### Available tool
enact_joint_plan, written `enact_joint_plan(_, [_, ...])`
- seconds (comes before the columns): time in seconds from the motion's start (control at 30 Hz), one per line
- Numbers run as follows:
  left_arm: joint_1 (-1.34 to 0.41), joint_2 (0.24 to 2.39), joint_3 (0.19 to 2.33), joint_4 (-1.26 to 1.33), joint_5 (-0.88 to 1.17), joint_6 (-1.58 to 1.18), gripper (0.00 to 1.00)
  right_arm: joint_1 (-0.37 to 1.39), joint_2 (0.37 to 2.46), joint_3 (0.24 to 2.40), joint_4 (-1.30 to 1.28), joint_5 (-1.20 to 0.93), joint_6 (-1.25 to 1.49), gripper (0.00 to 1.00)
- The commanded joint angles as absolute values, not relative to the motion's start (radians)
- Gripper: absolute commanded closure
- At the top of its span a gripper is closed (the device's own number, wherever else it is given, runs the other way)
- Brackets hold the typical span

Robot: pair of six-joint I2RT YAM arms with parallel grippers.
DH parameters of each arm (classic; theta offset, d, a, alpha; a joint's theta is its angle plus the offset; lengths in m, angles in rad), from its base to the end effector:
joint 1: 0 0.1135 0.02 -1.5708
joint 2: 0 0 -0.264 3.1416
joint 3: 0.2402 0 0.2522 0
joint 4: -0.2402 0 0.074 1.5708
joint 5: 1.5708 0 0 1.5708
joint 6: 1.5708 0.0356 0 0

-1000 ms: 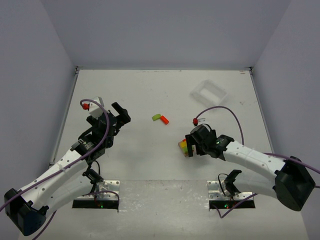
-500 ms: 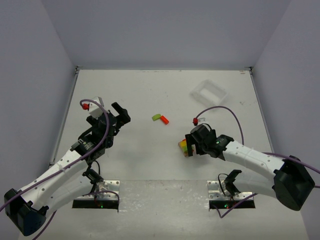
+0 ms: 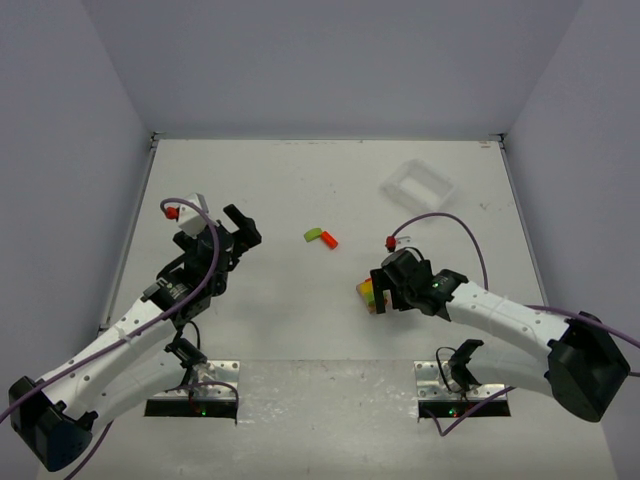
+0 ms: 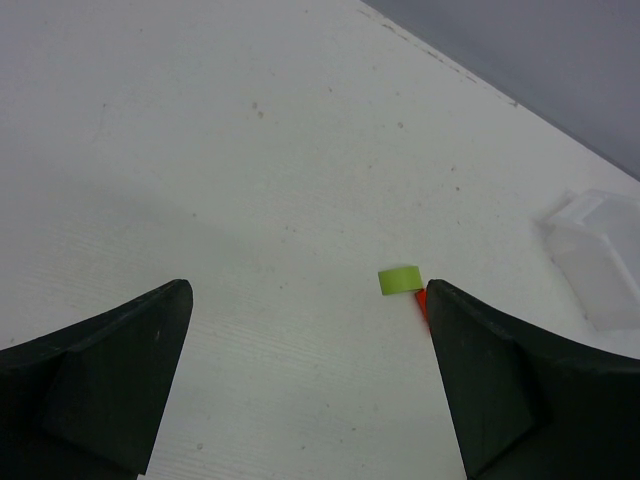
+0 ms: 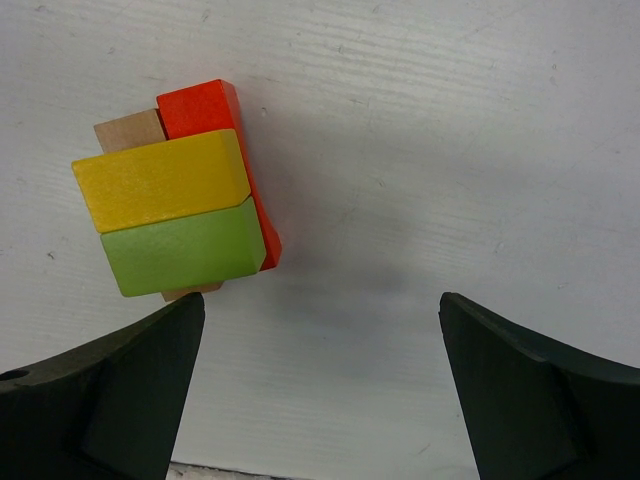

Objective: Build the wood block tower

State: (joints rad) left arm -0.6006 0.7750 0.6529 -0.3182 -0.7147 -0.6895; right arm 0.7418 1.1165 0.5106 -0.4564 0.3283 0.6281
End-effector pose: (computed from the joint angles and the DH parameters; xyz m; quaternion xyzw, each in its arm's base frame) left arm 0.1560 -0.0786 0.2849 -0.2223 0.7820 -0.0657 0.5786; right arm 0.1494 0.1213 0.1665 -0.0132 0.9556 0.0345 0.2922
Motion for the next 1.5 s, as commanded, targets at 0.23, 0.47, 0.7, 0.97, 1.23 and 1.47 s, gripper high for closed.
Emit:
enact_joint_plan(0.23, [-0.591, 0.831, 0.67, -0.281, -0.707, -0.678, 0.0, 0.744, 0.987, 0.609, -0.58, 0.154, 0.519, 0.01])
enact_joint_plan(0.47, [-0.591, 0.843, 0.678, -0.275, -0.71, -0.666, 0.0, 0.753, 1.025, 0.697, -0.462, 0.172, 0.381, 0.01])
enact_joint_plan(0.7, [-0.591, 0.843, 0.675, -0.26, -0.705, -0.662, 0.0, 0.701, 1.477, 1.013, -0.3, 0.073, 0.231, 0.01])
enact_joint_plan(0.97, [-0.591, 0.848, 0.67, -0.251, -0.71, -0.666, 0.0, 0.641, 1.884, 1.316, -0.265, -0.048, 0.164, 0.01])
enact_joint_plan(1.23, [-0.591, 0.906, 0.688, -0.246, -0.71, -0.66, 0.0, 0.584, 2.018, 1.378, -0.251, -0.128, 0.175, 0.13])
enact_joint_plan(1.47, [-0.592, 0.926, 0.702, -0.246, -0.687, -0.655, 0.0, 0.585, 2.07, 1.348, -0.222, -0.153, 0.168, 0.53])
